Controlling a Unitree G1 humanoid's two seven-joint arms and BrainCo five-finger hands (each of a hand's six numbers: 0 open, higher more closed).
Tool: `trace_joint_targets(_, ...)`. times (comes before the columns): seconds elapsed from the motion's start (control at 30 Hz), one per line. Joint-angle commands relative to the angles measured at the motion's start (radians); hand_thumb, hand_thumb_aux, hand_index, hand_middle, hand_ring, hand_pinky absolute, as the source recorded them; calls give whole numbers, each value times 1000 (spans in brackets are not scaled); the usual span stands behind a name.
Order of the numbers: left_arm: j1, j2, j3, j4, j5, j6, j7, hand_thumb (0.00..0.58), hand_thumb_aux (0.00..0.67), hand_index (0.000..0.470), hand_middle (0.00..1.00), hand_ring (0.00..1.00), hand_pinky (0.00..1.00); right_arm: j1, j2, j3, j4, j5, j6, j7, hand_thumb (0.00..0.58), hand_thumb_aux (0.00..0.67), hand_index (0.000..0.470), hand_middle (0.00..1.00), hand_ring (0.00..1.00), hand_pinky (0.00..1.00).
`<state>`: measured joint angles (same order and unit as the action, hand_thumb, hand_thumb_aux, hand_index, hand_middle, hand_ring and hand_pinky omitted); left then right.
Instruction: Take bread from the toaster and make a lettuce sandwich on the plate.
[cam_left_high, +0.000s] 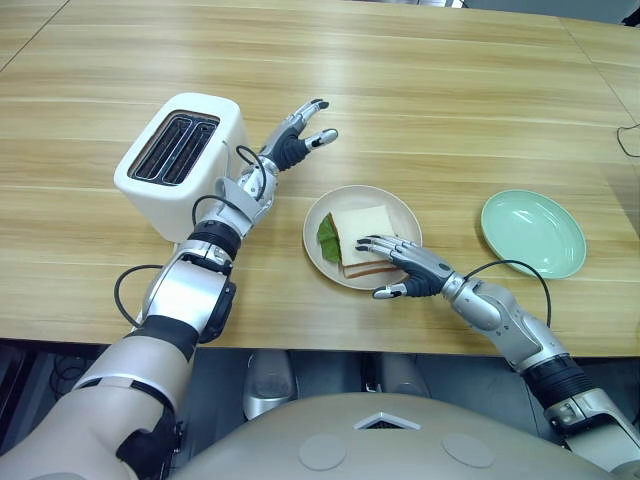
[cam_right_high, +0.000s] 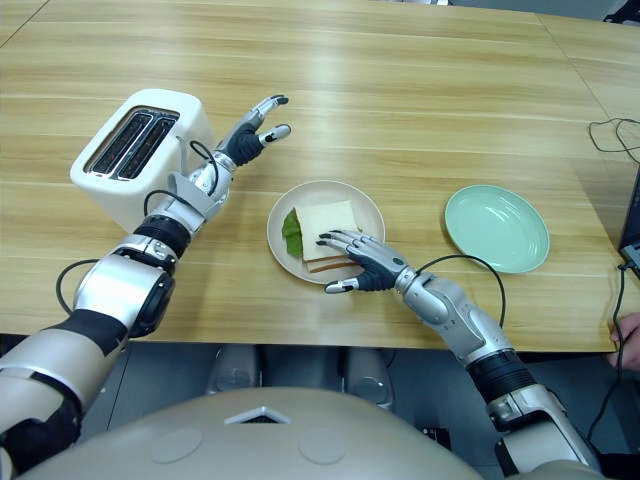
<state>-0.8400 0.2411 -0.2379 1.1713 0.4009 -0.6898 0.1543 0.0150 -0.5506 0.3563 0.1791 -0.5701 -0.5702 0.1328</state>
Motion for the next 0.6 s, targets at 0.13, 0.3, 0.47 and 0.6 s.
trace_joint_targets(0.13,135,-6,88,-197,-268,-211,-291,0,0,0,0,0,0,15,68,-157,-138,212,-83,-103,0,0,0,0,0,0)
trace_joint_targets(0.3,312,19,59,-544,-567,-159,-617,445,347,238,0,0,0,68,60,-203,-305,482,-104,-10,0,0,0,0,0,0)
trace_joint_targets(0.47,533,154,-88,-884,-726,-46,-968,580,670,460,1000,1000,1000,143,-5,-136,-350,579,-114,161,368,265,182,153,153,153)
trace_joint_targets(0.6,663,286,-199,-963,-679,-47,-1171,580,670,460,1000,1000,1000,184,-48,-81,-317,544,-108,269,579,649,446,1000,1000,1000)
